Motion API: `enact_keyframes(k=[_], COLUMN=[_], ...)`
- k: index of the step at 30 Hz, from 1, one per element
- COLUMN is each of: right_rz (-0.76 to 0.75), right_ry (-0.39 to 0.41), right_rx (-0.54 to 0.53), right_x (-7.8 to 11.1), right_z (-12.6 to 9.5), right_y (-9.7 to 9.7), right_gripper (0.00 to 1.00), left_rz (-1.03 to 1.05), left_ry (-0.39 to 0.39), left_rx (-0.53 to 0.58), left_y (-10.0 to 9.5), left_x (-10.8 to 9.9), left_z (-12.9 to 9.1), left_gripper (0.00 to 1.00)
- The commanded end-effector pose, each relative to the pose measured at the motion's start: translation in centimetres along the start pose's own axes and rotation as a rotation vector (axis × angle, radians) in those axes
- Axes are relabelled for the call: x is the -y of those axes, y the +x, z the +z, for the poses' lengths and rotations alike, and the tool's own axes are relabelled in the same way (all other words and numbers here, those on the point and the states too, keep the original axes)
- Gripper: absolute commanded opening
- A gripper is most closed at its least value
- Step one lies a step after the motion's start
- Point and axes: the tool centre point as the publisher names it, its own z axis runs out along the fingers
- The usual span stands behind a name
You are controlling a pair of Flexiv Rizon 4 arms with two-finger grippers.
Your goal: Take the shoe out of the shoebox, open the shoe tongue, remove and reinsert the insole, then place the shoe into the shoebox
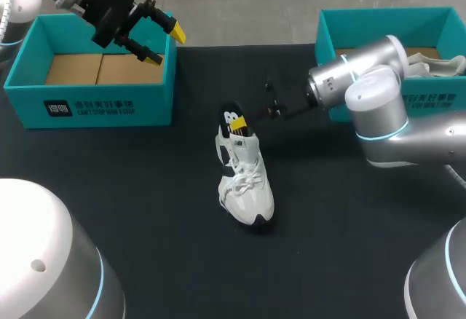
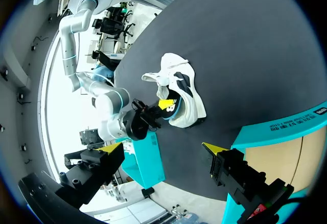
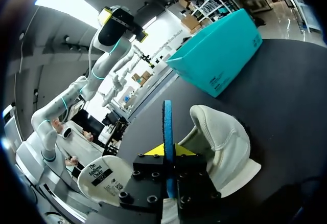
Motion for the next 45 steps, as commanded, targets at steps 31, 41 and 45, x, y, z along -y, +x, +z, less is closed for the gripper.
enact_keyframes(k=[31,41,45], right_rz=[-0.055,-0.007,0.007], right_ry=[0.051,0.078,0.086], right_rx=[0.012,-0.005,-0.009], right_x=[-1.9,0.1,0.8], right_z=[0.2,0.7,0.9], right_y=[-0.2,0.2,0.4], right_gripper=[0.0,0.0,0.0], left_rz=[0.001,0.001,0.001], left_ry=[-0.001,-0.001,-0.001], left_rx=[-0.003,-0.003,-0.003], left_y=[0.0,0.0,0.0], left_x=[0.0,0.0,0.0], left_z=[0.0,0.0,0.0], left_gripper=[1.0,1.0,1.0])
